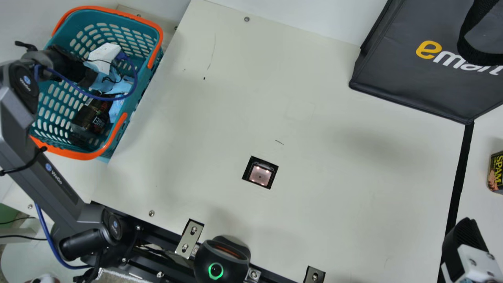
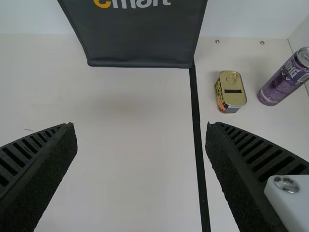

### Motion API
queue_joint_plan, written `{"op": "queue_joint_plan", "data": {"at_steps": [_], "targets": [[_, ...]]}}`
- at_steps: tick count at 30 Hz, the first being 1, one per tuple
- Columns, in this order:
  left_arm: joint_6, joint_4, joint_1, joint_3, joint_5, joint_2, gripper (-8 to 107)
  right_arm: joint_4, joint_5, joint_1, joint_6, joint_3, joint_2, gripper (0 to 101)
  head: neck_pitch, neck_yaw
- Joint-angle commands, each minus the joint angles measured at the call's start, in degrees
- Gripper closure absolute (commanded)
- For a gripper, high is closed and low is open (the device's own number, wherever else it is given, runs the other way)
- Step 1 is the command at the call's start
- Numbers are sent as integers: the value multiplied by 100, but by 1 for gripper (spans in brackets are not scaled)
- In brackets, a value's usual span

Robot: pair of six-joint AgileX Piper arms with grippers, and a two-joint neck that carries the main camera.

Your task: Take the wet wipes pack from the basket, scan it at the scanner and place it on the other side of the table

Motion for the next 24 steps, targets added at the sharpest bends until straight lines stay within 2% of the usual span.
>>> {"op": "queue_joint_plan", "data": {"at_steps": [1, 13, 24], "targets": [[-29, -140, 55, 34, 9, -74, 107, 0, 0, 0, 0, 0, 0, 6, -166, 23], [-67, -932, 543, 400, 303, -928, 107, 0, 6, 0, 0, 0, 0, 6, -166, 23], [-187, -1299, 1010, 910, 600, -2275, 107, 0, 6, 0, 0, 0, 0, 6, -166, 23]]}}
